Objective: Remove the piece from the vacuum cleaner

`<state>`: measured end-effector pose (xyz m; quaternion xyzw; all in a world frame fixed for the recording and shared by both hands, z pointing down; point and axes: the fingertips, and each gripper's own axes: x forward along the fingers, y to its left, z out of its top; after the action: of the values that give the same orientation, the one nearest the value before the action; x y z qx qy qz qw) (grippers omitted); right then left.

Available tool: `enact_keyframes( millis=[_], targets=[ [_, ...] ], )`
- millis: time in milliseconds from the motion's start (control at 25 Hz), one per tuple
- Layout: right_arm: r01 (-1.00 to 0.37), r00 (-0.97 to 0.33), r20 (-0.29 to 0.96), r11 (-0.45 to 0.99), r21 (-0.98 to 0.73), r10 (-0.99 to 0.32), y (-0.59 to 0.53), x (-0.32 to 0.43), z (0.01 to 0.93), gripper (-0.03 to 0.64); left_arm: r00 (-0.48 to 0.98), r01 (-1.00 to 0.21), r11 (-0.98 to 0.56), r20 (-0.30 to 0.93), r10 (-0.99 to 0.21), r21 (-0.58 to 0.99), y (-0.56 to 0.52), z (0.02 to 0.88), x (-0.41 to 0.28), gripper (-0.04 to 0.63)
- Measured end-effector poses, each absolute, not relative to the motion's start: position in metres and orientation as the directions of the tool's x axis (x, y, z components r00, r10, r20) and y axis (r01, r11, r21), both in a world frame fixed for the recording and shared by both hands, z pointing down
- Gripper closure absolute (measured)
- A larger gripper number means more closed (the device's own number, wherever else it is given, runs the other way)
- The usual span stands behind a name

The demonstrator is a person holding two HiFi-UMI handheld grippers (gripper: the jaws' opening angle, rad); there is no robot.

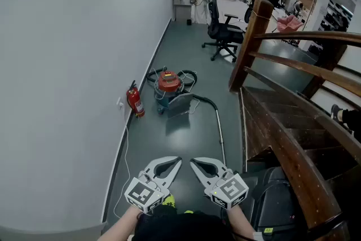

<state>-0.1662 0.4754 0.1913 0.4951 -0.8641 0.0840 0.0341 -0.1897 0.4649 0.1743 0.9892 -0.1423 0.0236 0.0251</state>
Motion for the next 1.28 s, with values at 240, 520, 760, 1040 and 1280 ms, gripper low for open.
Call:
enact_keyframes(
  millis=[240,520,760,1040,1280],
  targets=[
    [-0.859,-0.511,0.145,0.499,-0.111,-0.847,0.479,-0.173,0.192,0.603,0.955,-0.292,-0.955,0.066,-0.288,0.047,0.467,0.177,-0.193,0.588],
    [-0.872,-0.489,0.165,0.476,-0.116,-0.856,0.482,-0.171,0.198,0.603,0.946,-0.32,-0.946,0.062,-0.317,0.047,0.469,0.177,-0.195,0.588],
    [-0.876,-0.474,0.157,0.445,-0.186,-0.866,0.481,-0.165,0.201,0.603,0.939,-0.341,-0.937,0.063,-0.337,0.071,0.468,0.182,-0.197,0.588],
    [-0.873,-0.48,0.155,0.454,-0.176,-0.863,0.476,-0.17,0.202,0.603,0.936,-0.351,-0.933,0.054,-0.347,0.084,0.462,0.183,-0.202,0.588],
    [-0.872,-0.484,0.15,0.463,-0.158,-0.862,0.463,-0.18,0.202,0.603,0.951,-0.307,-0.951,0.045,-0.305,0.043,0.457,0.181,-0.197,0.588]
  ],
)
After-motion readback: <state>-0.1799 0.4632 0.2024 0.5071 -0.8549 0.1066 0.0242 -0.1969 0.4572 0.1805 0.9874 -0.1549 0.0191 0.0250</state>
